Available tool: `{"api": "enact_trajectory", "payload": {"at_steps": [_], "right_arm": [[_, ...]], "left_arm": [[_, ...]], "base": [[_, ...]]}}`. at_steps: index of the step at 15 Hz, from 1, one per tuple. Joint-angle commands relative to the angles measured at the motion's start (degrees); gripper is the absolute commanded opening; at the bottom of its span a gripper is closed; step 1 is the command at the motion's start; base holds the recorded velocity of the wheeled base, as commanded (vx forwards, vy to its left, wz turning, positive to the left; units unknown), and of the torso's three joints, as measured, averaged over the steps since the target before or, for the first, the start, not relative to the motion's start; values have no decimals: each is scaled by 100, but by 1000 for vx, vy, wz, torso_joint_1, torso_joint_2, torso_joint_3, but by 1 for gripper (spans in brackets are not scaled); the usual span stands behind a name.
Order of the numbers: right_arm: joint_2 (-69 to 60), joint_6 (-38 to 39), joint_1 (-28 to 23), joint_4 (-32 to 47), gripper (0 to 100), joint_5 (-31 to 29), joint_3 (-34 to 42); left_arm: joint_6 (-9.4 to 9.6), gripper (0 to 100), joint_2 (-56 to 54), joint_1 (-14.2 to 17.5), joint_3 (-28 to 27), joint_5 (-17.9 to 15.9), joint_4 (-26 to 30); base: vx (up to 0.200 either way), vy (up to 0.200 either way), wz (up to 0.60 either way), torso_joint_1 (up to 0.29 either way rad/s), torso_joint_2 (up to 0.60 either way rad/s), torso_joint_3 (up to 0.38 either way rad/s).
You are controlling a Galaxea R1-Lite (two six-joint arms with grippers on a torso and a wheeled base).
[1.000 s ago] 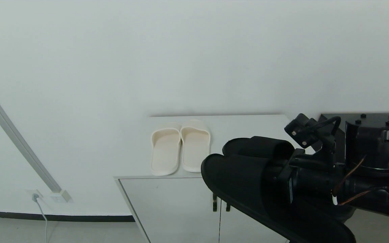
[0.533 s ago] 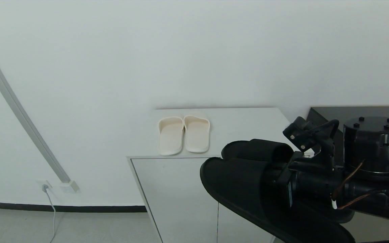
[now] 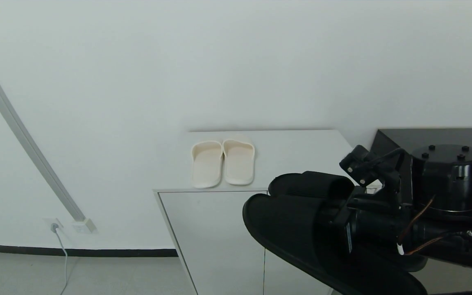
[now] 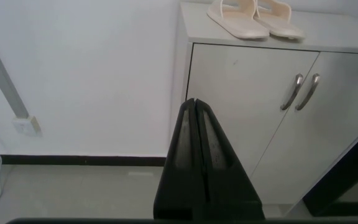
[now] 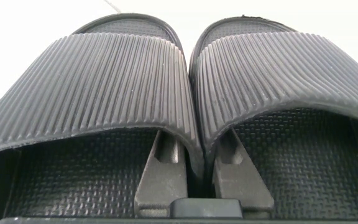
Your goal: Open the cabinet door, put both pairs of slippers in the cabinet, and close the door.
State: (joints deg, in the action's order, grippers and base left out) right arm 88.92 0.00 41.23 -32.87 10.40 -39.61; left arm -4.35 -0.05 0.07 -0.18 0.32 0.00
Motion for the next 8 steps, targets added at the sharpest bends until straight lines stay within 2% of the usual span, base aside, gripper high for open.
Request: {"api": "enact_trajectory", "payload": {"at_steps": [1,4,8], "right_arm": [[20,-9,17,-1,0,6,14],[3,-105,61,-9,0,24,94],[-15,-105,70,-9,0,15,129]], "left_arm": [[-4,0,5,1,1,3,0],[-4,0,5,1,1,3,0],[-4,0,5,1,1,12,0]], "base": [[0,0,0,0,0,0],[0,0,0,-27,54,35],[0,0,0,-194,468,267]]}}
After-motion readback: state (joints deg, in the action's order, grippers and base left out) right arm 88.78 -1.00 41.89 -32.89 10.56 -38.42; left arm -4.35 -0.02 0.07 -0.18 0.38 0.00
